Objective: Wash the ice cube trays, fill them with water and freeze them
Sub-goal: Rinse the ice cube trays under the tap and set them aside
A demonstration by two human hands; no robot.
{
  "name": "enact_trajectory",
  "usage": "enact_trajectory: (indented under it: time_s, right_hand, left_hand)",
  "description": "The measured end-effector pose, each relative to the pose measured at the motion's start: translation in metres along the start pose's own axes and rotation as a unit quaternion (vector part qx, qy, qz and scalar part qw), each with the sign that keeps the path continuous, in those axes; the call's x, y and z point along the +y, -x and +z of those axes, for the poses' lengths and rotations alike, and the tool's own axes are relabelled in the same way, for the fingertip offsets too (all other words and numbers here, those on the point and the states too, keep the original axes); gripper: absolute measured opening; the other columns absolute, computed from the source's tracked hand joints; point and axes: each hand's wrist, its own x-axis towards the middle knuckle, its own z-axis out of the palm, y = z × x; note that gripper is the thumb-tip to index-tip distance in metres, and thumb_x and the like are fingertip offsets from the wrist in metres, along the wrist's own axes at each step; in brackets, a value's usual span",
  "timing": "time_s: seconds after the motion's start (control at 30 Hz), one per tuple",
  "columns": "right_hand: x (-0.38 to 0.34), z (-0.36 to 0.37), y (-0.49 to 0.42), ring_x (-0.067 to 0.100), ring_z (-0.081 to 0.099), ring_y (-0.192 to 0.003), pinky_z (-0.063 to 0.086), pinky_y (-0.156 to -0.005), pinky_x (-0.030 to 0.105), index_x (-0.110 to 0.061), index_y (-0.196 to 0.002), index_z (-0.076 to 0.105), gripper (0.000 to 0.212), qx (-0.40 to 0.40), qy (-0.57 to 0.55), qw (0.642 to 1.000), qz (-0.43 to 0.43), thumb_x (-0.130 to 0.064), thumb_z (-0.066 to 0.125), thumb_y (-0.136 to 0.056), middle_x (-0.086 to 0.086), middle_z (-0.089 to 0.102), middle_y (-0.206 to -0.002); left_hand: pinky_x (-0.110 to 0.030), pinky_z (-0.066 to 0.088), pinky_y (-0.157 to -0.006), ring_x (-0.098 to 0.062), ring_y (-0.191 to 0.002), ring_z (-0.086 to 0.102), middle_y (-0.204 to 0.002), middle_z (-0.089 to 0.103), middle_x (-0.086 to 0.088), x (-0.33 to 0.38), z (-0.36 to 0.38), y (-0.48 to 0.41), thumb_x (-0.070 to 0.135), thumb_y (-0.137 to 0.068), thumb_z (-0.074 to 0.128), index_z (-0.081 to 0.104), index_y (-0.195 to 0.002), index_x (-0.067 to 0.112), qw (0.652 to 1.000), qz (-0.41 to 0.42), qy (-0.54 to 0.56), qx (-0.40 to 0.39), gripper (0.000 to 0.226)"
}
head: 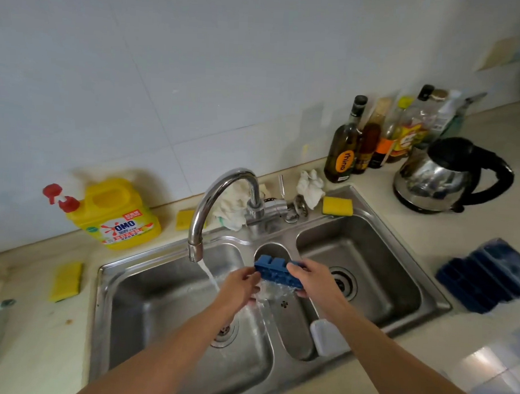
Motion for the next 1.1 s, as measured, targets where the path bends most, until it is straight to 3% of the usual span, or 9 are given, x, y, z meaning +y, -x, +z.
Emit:
enact_trajectory:
  time_s: [0.13,0.27,0.4,0.53,0.67,0.77,0.87,1.0,1.1]
  right_hand:
    - [0.004,-0.031,-0.006,0.012,0.068,-0.091,0.059,-0.083,0.037,-0.026,-0.104,0.068,0.009,0.003,0.05,0.997,-0.064,-0.031,0.066,-0.097,-0.005,0.071,-0.098]
    - [0.0,-0.064,-0.013,0.013,0.067,-0.095,0.058,-0.087,0.041,-0.021,-0.115,0.068,0.021,-0.004,0.074,0.993,-0.089,-0.031,0.064,-0.097,-0.004,0.07,-0.1]
    - [-0.003,-0.103,-0.022,0.009,0.064,-0.087,0.05,-0.073,0.026,-0.022,-0.119,0.067,0.027,-0.005,0.144,0.978,-0.148,-0.036,0.064,-0.097,-0.006,0.068,-0.097]
    - [-0.008,-0.145,-0.034,0.005,0.058,-0.095,0.043,-0.078,0.017,-0.019,-0.125,0.064,0.034,0.013,0.2,0.958,-0.203,-0.037,0.065,-0.097,-0.001,0.063,-0.112]
    - [-0.019,-0.177,-0.038,0.008,0.057,-0.099,0.051,-0.086,0.024,-0.019,-0.125,0.064,0.036,0.03,0.216,0.935,-0.279,-0.039,0.066,-0.094,-0.001,0.06,-0.114]
    - [-0.02,-0.195,-0.03,0.0,0.056,-0.106,0.047,-0.087,0.01,-0.025,-0.13,0.061,0.05,0.061,0.184,0.923,-0.334,-0.054,0.059,-0.089,-0.01,0.054,-0.121]
    - [0.011,-0.209,-0.025,0.006,0.05,-0.119,0.046,-0.102,0.023,-0.02,-0.137,0.058,0.056,0.079,0.237,0.91,-0.331,-0.053,0.059,-0.092,-0.005,0.05,-0.134]
    - [0.07,-0.225,-0.02,0.018,0.04,-0.137,0.04,-0.113,0.034,-0.02,-0.148,0.048,0.057,0.035,0.364,0.906,-0.212,-0.048,0.057,-0.1,0.002,0.039,-0.149]
    - [0.07,-0.228,-0.02,0.016,0.039,-0.136,0.041,-0.109,0.033,-0.021,-0.144,0.053,0.056,0.102,0.302,0.903,-0.287,-0.048,0.062,-0.096,0.0,0.04,-0.148]
  left_hand:
    - [-0.035,0.059,-0.082,-0.025,-0.099,0.07,-0.107,0.073,-0.012,0.013,0.018,0.002,0.024,-0.104,0.05,0.066,-0.114,0.022,1.0,-0.01,-0.003,0.011,0.019]
    - [-0.034,0.059,-0.08,-0.02,-0.088,0.069,-0.105,0.073,-0.015,0.022,0.04,0.004,0.023,-0.104,0.051,0.069,-0.108,0.018,0.999,-0.025,0.002,0.033,0.019]
    - [-0.034,0.055,-0.073,-0.017,-0.078,0.065,-0.092,0.072,-0.013,0.031,0.061,0.005,0.023,-0.103,0.054,0.07,-0.101,0.017,0.999,-0.022,0.001,0.046,0.018]
    - [-0.031,0.05,-0.068,-0.015,-0.074,0.062,-0.083,0.07,-0.005,0.044,0.081,0.007,0.023,-0.103,0.055,0.071,-0.097,0.016,0.998,-0.009,-0.006,0.068,0.018]
    - [-0.036,0.05,-0.072,-0.02,-0.078,0.063,-0.088,0.072,-0.01,0.059,0.104,0.014,0.022,-0.103,0.054,0.071,-0.098,0.012,0.995,0.006,-0.037,0.092,0.021]
    - [-0.036,0.049,-0.073,-0.023,-0.076,0.06,-0.09,0.072,-0.017,0.071,0.122,0.018,0.022,-0.104,0.053,0.071,-0.099,0.006,0.992,0.022,-0.071,0.102,0.024]
    - [-0.039,0.054,-0.083,-0.019,-0.081,0.067,-0.092,0.075,-0.01,0.083,0.137,0.021,0.021,-0.102,0.055,0.073,-0.098,0.011,0.99,0.04,-0.092,0.103,0.02]
    - [-0.04,0.057,-0.081,-0.022,-0.087,0.072,-0.088,0.076,-0.001,0.091,0.154,0.022,0.024,-0.097,0.056,0.073,-0.091,0.022,0.982,0.061,-0.144,0.1,0.018]
    - [-0.04,0.057,-0.079,-0.023,-0.085,0.073,-0.086,0.076,0.0,0.094,0.165,0.017,0.027,-0.097,0.057,0.071,-0.089,0.025,0.979,0.063,-0.172,0.09,0.017]
